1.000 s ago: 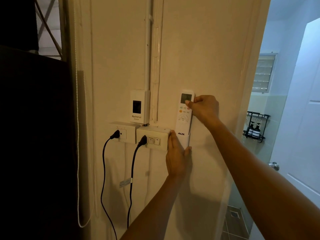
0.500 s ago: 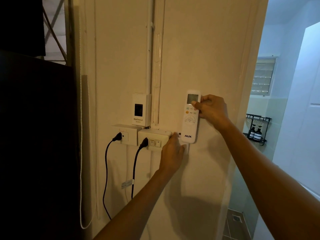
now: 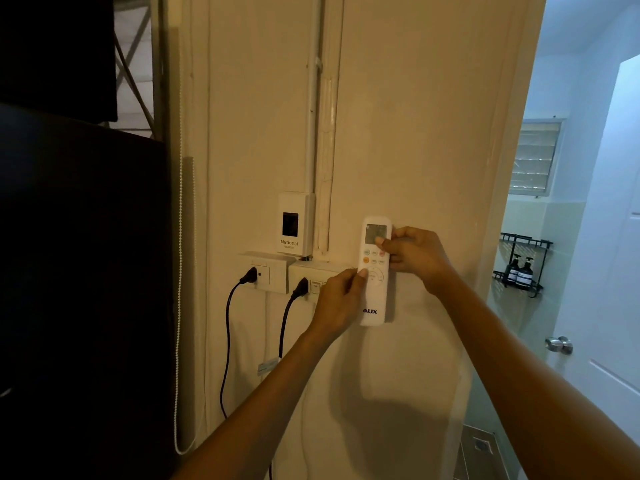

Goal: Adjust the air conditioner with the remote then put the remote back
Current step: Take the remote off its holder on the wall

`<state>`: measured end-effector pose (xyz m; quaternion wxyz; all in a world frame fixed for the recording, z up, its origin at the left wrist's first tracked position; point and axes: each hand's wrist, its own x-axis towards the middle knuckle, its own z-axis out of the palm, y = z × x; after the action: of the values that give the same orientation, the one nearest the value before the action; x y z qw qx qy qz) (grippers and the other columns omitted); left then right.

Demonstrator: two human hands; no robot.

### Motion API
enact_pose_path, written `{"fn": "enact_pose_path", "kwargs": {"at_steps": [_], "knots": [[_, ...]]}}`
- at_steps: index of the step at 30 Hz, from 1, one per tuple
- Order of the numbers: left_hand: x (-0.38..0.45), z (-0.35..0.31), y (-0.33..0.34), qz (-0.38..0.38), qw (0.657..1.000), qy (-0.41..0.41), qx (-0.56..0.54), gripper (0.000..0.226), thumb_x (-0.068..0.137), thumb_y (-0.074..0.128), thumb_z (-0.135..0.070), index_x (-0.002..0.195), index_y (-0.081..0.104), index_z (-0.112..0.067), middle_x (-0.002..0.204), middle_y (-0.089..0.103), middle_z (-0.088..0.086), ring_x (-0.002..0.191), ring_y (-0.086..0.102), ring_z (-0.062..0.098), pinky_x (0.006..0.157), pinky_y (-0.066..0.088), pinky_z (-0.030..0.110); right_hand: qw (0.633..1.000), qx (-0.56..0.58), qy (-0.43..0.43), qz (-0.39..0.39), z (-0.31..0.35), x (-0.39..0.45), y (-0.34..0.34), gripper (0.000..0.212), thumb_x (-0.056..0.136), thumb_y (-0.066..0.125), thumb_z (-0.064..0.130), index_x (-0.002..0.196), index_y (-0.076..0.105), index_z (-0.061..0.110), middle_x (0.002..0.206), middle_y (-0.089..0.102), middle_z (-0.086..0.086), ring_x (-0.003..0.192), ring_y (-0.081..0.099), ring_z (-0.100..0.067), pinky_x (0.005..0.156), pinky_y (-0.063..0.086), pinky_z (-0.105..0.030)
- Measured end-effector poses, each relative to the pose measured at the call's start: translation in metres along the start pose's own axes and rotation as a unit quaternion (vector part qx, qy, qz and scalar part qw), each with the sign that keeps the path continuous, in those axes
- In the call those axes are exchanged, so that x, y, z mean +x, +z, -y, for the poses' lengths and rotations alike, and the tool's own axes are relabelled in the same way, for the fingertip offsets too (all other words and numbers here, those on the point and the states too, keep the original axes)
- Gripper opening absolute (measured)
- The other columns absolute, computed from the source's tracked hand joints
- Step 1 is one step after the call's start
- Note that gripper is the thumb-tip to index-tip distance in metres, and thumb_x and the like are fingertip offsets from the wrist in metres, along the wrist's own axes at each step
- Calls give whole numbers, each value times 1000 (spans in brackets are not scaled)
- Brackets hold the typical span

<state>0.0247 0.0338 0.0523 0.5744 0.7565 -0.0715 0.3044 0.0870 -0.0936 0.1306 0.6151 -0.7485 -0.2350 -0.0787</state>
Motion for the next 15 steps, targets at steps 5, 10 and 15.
{"fn": "enact_pose_path", "kwargs": {"at_steps": [5,10,15], "knots": [[-11,-9,-9,-10,1000,-4,-19,24,93,41,-33,94,59,-17,86,65,-5,77,63,5,62,51,16,1000,15,3,16,6,-18,7,19,72,74,25,87,67,16,89,74,-9,76,73,-21,68,60,-35],[-33,-18,-25,-49,999,4,-22,31,91,44,-35,91,60,-9,78,65,-9,69,65,4,50,48,8,999,27,3,25,20,-41,22,30,75,71,24,98,63,7,92,72,-11,80,71,-23,63,59,-29],[-55,-25,-50,-77,997,11,-13,34,91,43,-39,92,63,-12,84,70,1,73,69,14,58,53,23,999,10,-29,20,34,-72,43,33,81,65,29,104,62,6,93,71,-10,77,68,-19,55,53,-21]]}}
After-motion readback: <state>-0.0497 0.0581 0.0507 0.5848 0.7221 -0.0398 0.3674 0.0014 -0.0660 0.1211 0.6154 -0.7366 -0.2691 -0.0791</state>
